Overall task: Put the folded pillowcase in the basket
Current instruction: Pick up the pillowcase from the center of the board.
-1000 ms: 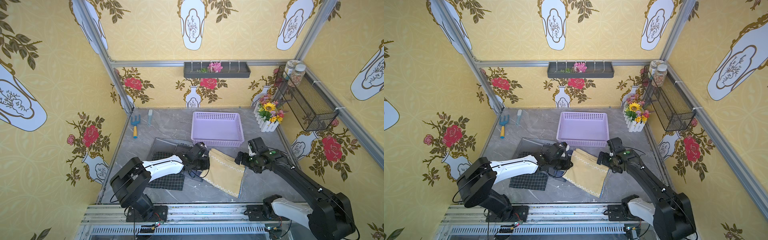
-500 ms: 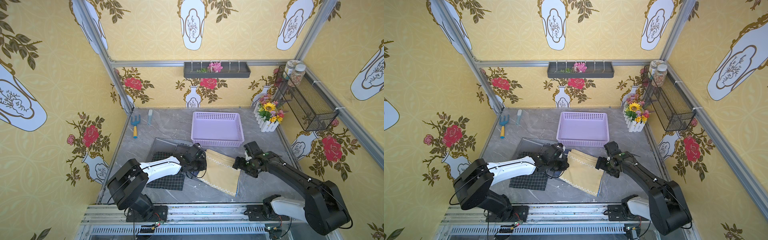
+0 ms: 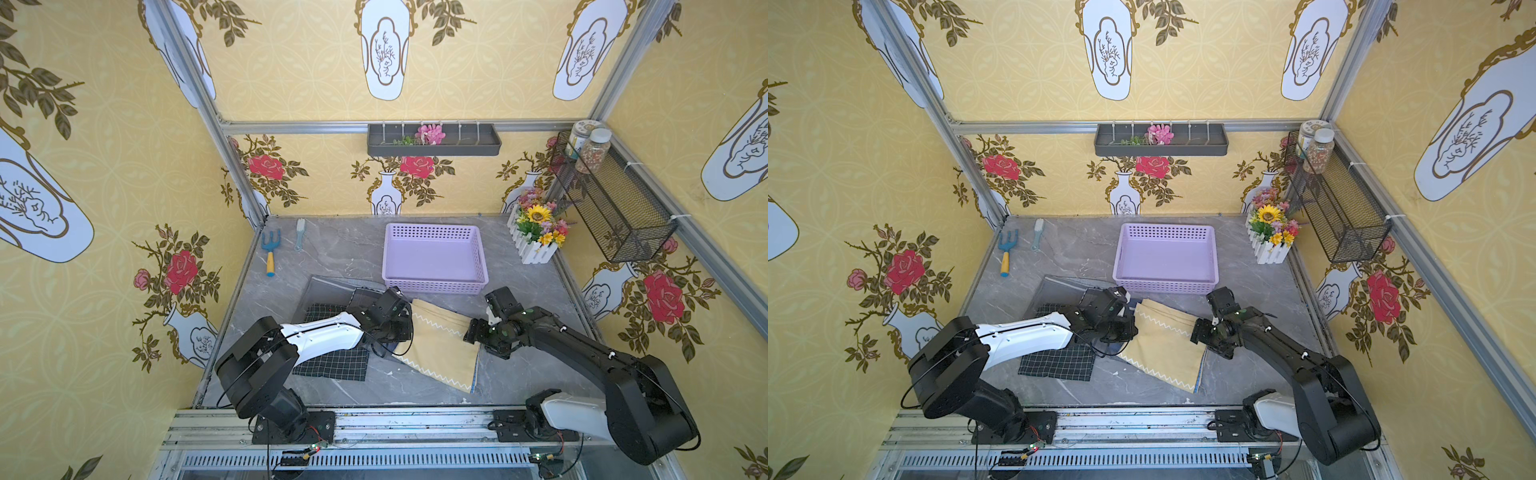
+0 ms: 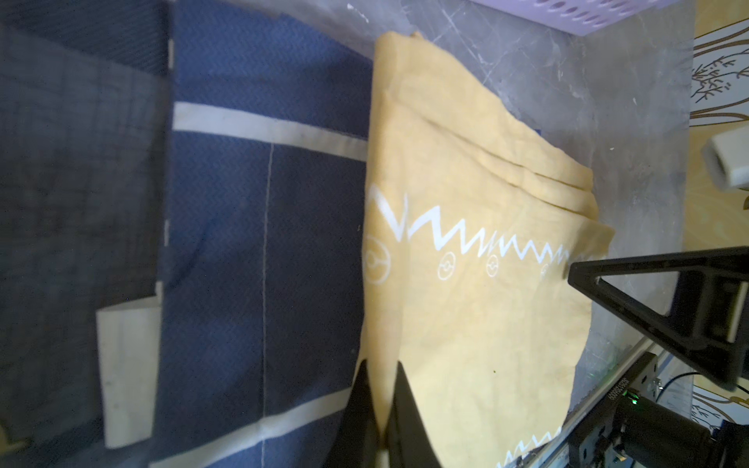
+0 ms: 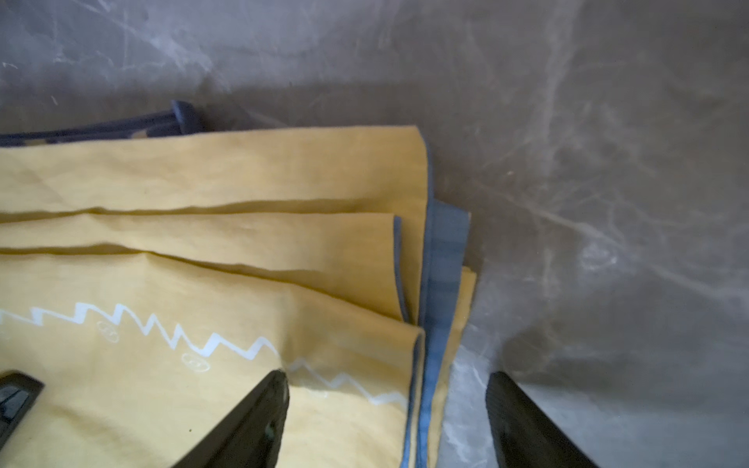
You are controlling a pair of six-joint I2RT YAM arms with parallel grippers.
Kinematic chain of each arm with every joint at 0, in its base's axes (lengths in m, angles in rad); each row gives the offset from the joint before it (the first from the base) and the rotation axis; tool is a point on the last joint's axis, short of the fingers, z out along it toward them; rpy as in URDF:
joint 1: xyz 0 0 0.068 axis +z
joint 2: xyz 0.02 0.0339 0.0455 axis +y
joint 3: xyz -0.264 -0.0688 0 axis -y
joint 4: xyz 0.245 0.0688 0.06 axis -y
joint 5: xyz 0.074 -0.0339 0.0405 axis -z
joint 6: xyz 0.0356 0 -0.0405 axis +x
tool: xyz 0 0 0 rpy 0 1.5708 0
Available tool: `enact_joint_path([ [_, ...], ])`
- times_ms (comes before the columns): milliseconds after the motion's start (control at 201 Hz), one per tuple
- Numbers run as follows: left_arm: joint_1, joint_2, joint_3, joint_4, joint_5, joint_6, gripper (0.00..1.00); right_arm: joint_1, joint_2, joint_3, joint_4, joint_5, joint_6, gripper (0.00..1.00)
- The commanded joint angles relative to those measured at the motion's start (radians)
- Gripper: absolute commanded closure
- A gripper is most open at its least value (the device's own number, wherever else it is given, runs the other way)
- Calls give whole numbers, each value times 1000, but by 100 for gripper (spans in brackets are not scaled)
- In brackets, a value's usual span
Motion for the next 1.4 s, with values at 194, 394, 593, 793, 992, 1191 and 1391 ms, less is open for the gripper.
enact_joint_path([
  [194,1,2,-5,6,-11,0,100,13,34,-16,47,-19,16,35],
  [394,2,3,-8,11,-8,-3,100,18,41,-27,62,-19,23,47],
  [593,2,3,-9,13,-5,-3,100,16,41,-34,68,-11,25,57],
  [793,2,-1,-9,11,-7,-5,100,17,38,-34,63,4,26,66],
  [992,2,0,-11,10,-11,-7,100,17,34,-37,61,15,22,78],
  [1191,2,-2,-10,10,-14,-7,100,17,18,-42,54,20,18,91],
  [1391,2,-24,-8,6,-14,-9,100,16,-47,-42,33,39,13,97],
])
